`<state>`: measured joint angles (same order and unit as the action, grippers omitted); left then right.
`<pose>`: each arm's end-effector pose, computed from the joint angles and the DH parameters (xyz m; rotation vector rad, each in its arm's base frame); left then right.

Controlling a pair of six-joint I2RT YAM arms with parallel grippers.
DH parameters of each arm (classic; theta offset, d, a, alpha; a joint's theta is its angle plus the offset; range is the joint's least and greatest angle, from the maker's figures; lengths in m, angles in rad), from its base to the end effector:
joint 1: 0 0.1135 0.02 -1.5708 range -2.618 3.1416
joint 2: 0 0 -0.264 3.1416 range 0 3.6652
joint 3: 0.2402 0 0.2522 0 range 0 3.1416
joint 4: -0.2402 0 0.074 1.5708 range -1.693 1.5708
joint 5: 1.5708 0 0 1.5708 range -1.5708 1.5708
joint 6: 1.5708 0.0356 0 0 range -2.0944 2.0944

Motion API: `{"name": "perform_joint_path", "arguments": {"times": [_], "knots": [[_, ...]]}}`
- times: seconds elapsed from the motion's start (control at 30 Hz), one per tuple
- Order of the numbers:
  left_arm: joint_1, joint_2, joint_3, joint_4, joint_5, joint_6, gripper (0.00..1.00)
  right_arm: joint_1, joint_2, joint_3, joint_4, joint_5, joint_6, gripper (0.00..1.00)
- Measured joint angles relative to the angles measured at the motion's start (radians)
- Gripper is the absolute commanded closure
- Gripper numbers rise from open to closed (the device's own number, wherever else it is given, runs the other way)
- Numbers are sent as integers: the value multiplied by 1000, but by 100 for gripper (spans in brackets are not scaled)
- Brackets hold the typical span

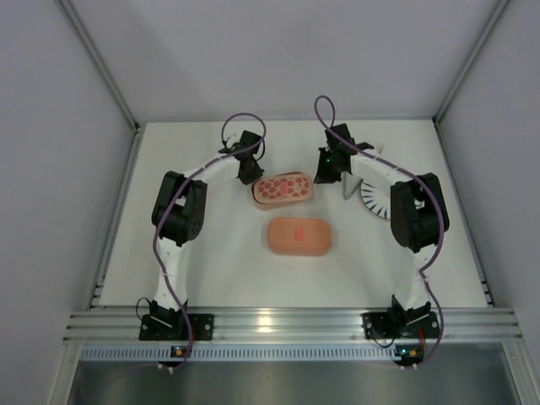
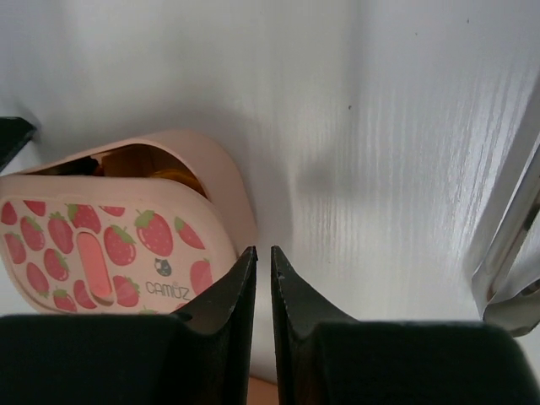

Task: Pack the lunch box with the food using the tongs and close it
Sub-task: Close the box lid on the packing box.

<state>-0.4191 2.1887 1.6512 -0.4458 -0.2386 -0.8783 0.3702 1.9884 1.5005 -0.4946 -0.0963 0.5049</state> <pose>0.4366 -0.1853 0.1644 -0.6639 2.4382 -0.2203 0.4018 0.1596 0.2019 0.1378 2.6091 0.4494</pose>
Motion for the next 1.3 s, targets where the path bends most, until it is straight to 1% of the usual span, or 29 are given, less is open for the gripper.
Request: {"name": "perform_joint_path", "arguments": {"times": [0.2,0.47,0.83,1.0,1.1,1.2,1.3], "knots": [[0,0,0,5,43,0,74,1,13,52,0,-6,-4,89],[-9,1,0,12,90,8,74,11,24,53,0,-7,-4,89],[-53,13,3,51,154,17,74,14,24,51,-1,-6,-5,89],[-55,13,3,55,194,22,74,14,23,49,0,16,-7,87],[-55,13,3,58,208,29,74,14,0,11,0,56,-8,86],[-55,13,3,67,232,36,74,14,-68,-59,-5,119,-8,85],[-55,13,3,77,251,40,74,15,-144,-104,-10,145,-14,85]]}}
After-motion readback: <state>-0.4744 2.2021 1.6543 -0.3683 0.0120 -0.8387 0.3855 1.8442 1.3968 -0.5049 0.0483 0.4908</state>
